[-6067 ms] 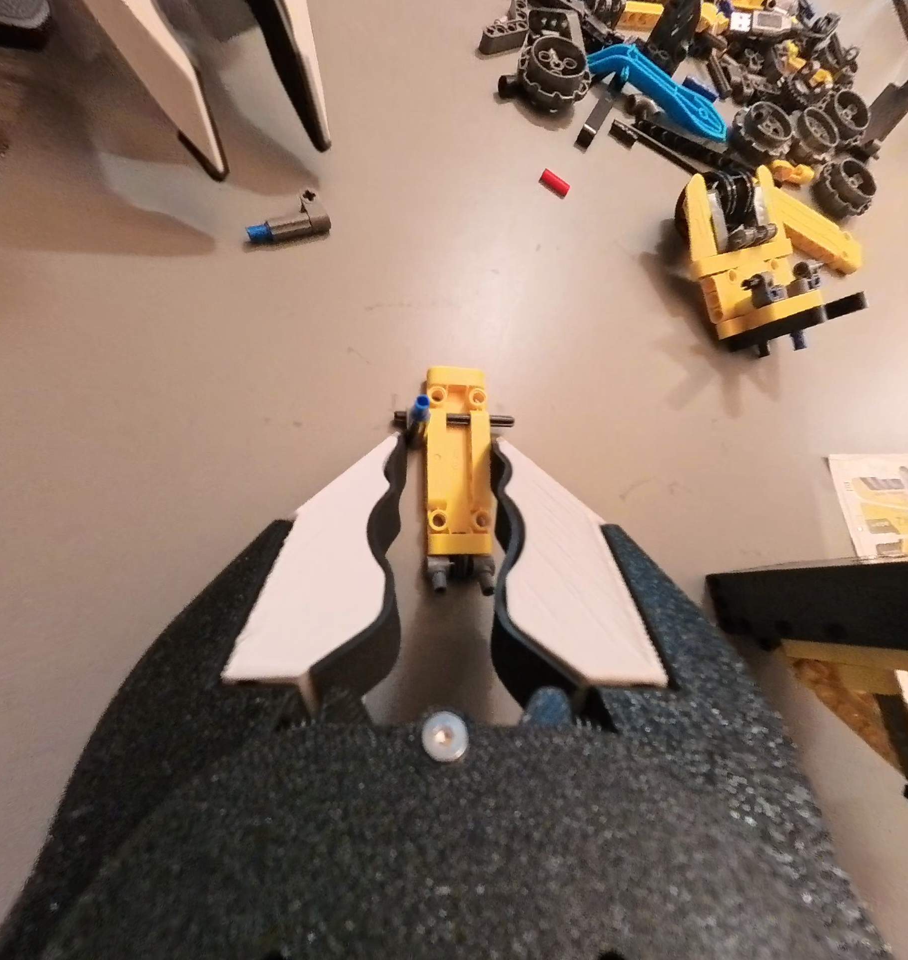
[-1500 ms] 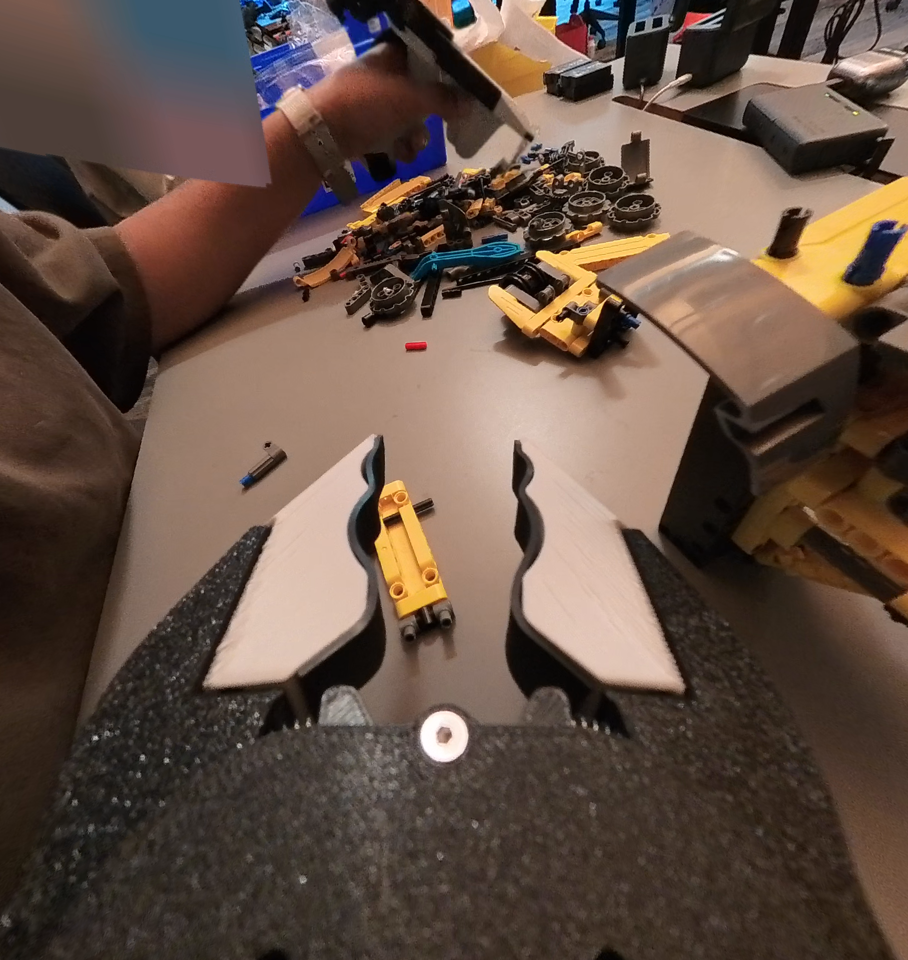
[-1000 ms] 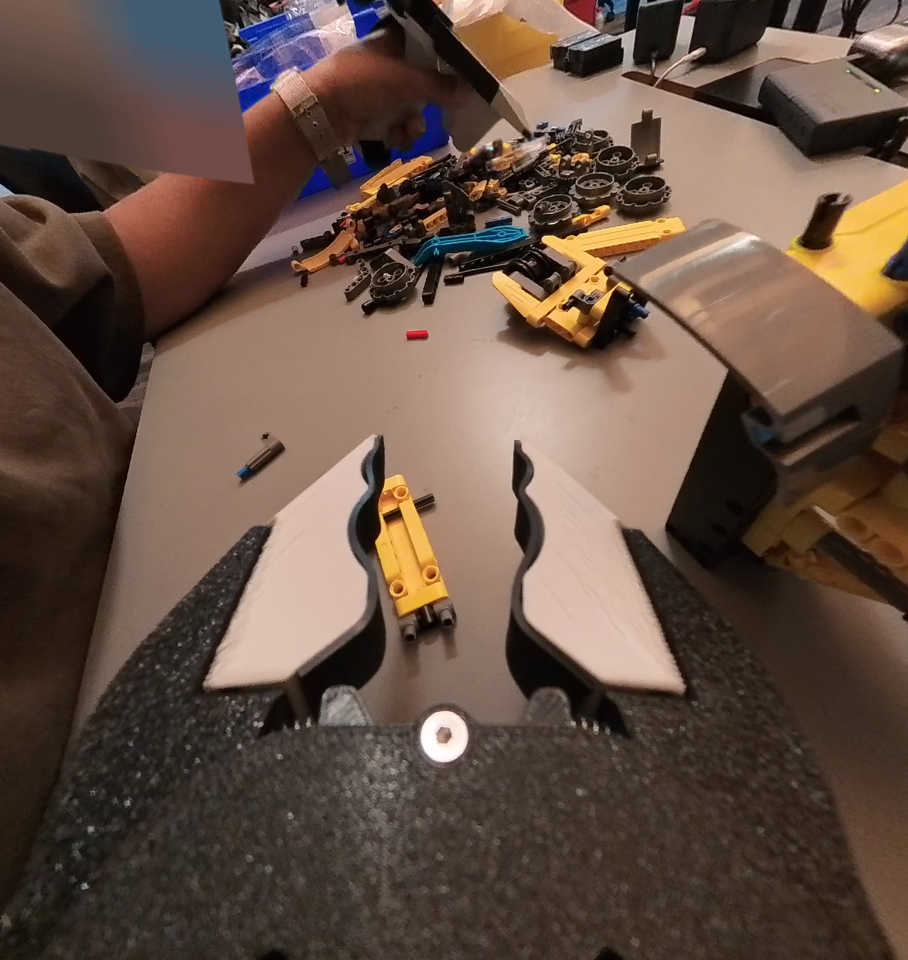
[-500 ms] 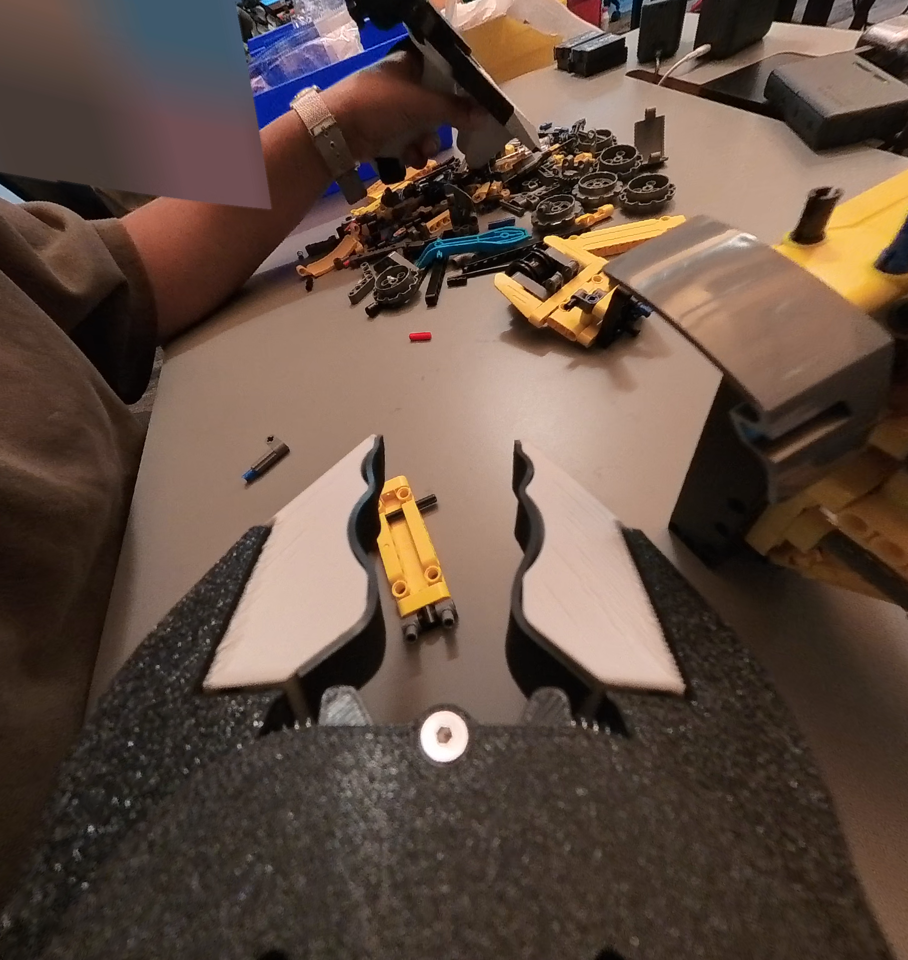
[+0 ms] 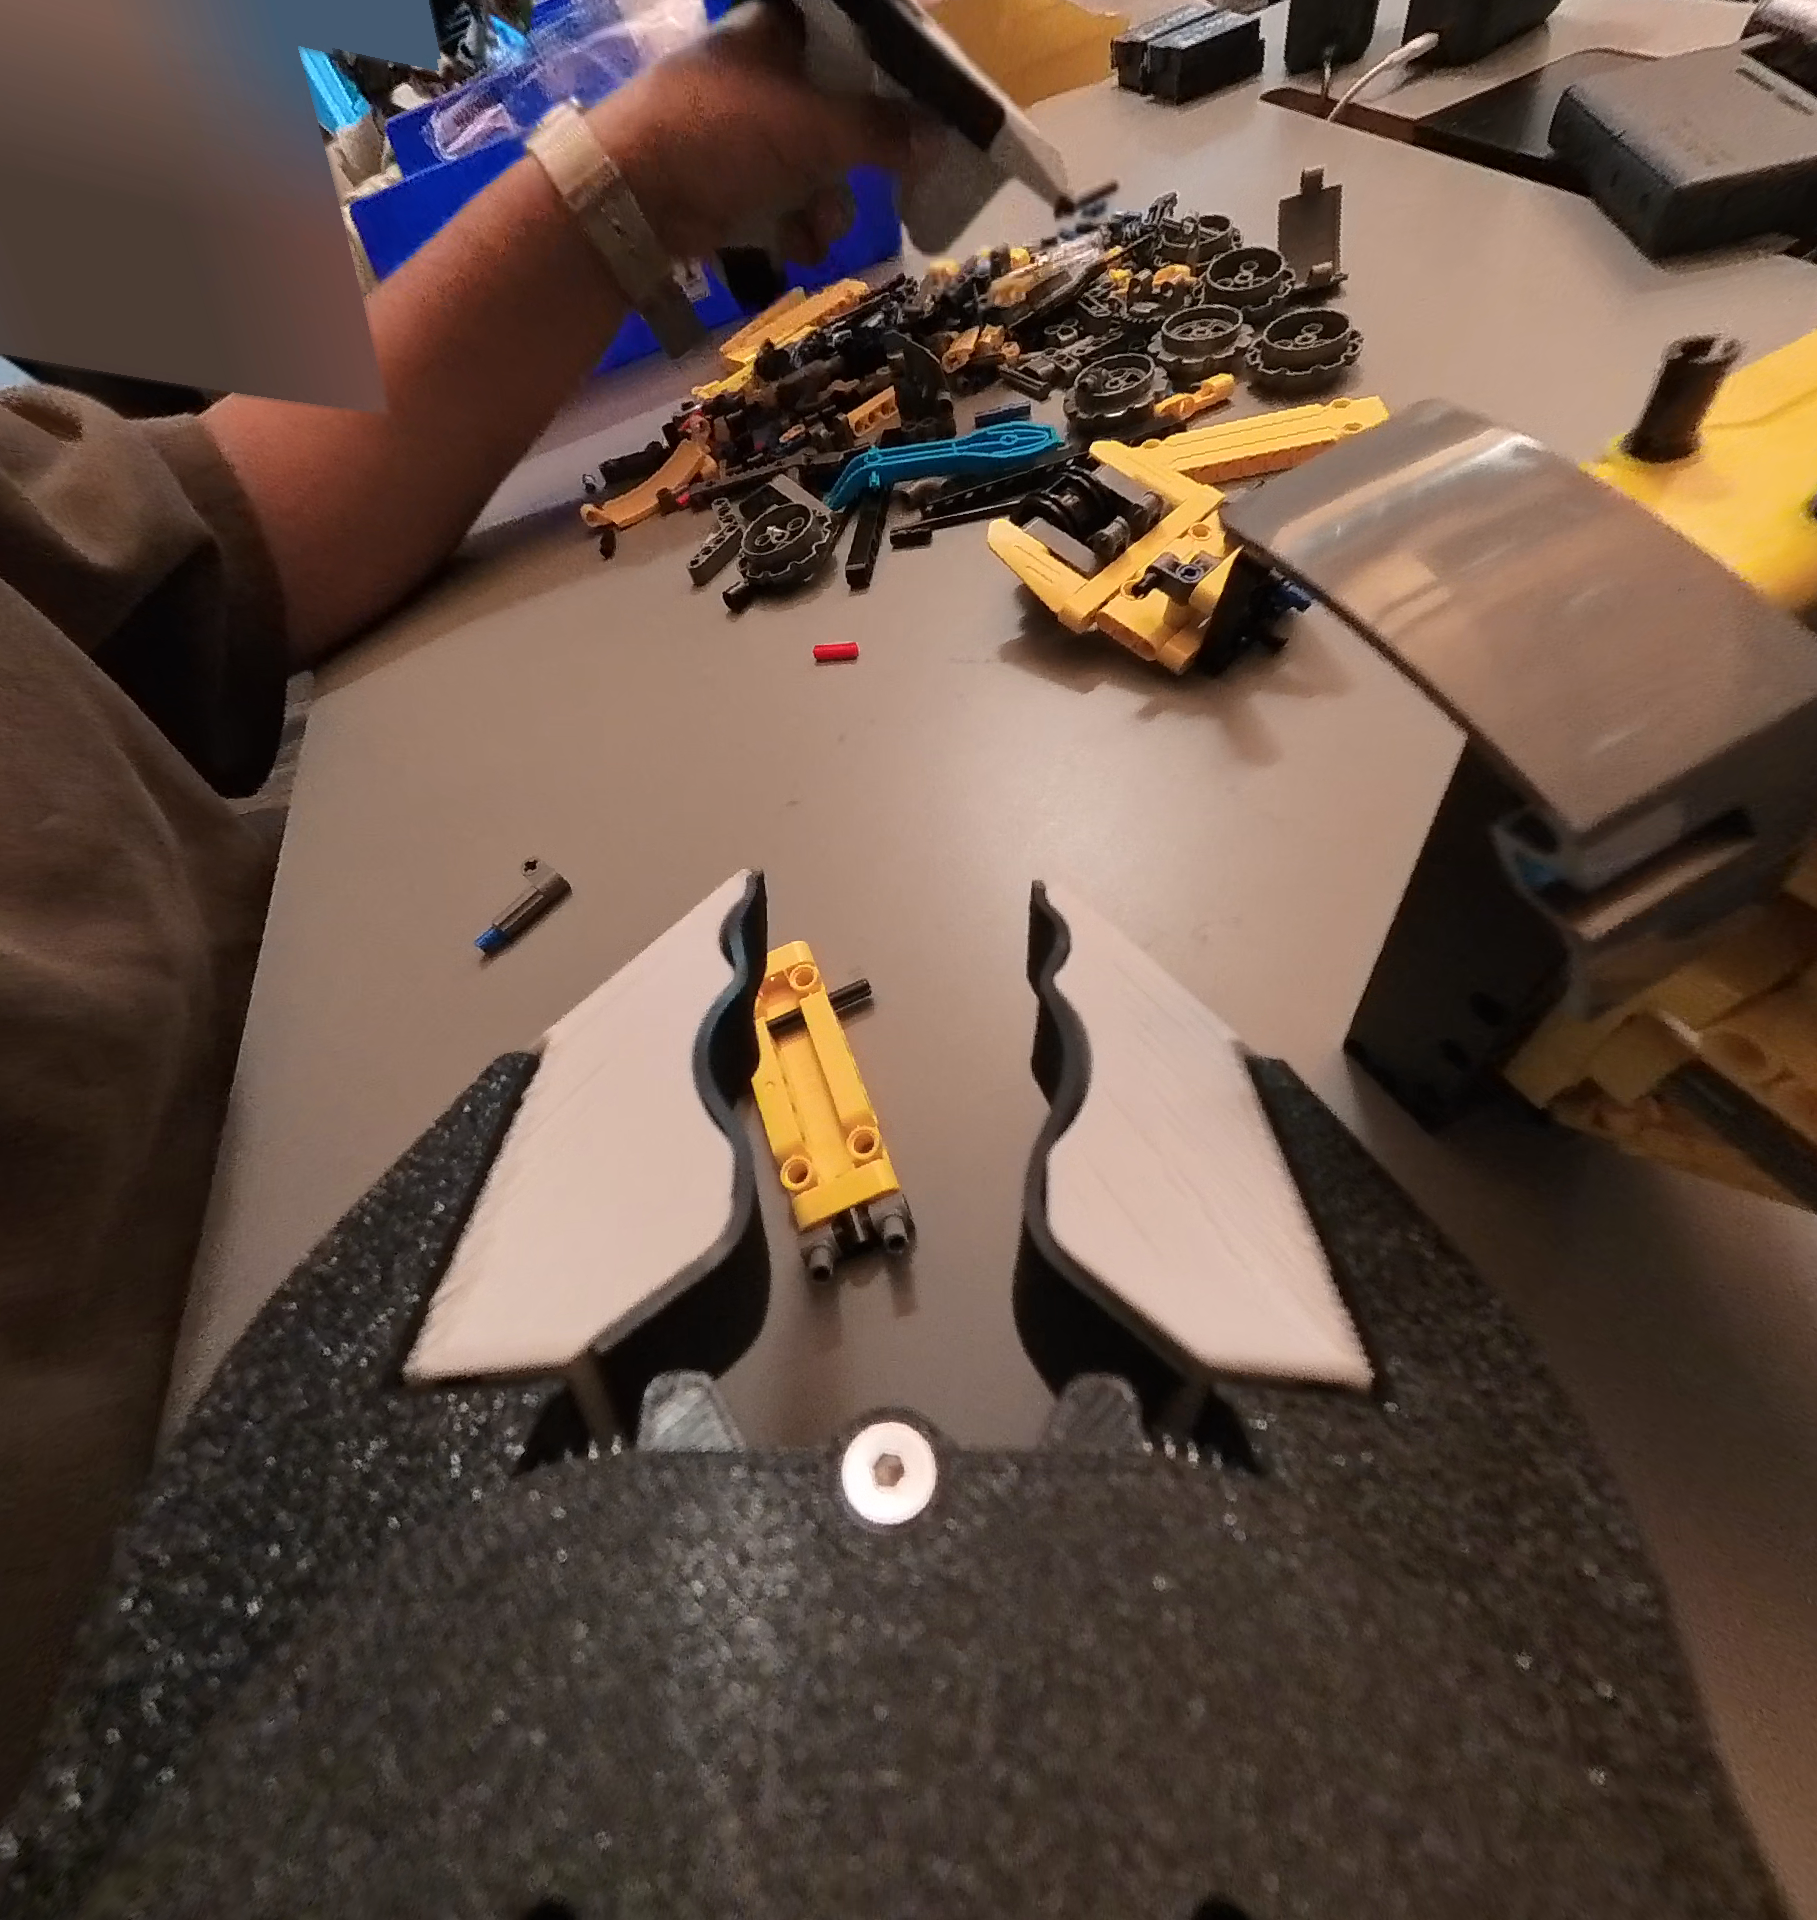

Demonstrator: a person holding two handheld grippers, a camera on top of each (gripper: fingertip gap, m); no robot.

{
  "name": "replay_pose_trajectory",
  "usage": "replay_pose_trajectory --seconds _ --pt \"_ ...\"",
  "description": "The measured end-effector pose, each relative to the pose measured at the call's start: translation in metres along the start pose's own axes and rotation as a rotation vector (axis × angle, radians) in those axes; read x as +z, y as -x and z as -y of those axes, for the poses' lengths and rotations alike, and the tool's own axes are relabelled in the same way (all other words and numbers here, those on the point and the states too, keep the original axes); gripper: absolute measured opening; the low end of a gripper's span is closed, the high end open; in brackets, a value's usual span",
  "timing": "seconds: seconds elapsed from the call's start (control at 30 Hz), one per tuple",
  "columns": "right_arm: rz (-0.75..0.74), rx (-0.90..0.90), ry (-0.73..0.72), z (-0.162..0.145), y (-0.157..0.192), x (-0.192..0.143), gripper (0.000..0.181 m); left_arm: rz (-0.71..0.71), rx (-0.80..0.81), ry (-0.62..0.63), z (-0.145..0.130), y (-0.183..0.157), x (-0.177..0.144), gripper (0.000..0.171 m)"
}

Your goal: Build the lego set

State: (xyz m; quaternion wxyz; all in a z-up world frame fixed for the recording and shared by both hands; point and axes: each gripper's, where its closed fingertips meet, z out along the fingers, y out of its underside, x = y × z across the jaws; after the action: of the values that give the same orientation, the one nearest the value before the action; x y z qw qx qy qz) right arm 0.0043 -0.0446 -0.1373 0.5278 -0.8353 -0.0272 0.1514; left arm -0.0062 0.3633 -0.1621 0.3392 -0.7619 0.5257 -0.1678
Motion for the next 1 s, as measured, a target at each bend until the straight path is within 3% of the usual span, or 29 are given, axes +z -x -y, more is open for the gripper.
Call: replay_pose_trajectory --seconds 0.1,0.23,0.33,0.43,0.53,0.63,0.87,1.0 --pt "-0.008 -0.012 0.016 -0.002 0.0 0.002 0.05 -0.052 0.017 -0.066 0.016 -0.025 -0.026 0.0" --pt "-0.032 -0.04 0.01 -0.001 0.0 0.001 0.05 -0.163 0.103 -0.156 0.014 -0.103 -0.078 0.0" --pt "-0.06 -0.038 -0.006 0.0 -0.004 -0.004 0.05 -0.287 0.148 -0.188 -0.021 -0.184 -0.118 0.0" --pt "-0.085 -0.017 -0.027 0.003 -0.01 -0.012 0.05 -0.495 0.125 -0.13 -0.074 -0.268 -0.152 0.0" --pt "-0.064 0.014 -0.064 0.009 -0.01 -0.016 0.05 -0.589 0.099 -0.08 -0.11 -0.321 -0.175 0.0" --pt "-0.042 0.028 -0.073 0.009 -0.006 -0.016 0.05 -0.542 0.102 -0.06 -0.123 -0.335 -0.179 0.0" --pt "-0.092 -0.065 -0.06 0.012 -0.002 -0.019 0.05 -0.442 0.201 0.052 -0.142 -0.342 -0.153 0.0" --pt "-0.121 -0.101 -0.06 0.014 -0.002 -0.021 0.05 -0.458 0.222 0.072 -0.144 -0.352 -0.155 0.006"
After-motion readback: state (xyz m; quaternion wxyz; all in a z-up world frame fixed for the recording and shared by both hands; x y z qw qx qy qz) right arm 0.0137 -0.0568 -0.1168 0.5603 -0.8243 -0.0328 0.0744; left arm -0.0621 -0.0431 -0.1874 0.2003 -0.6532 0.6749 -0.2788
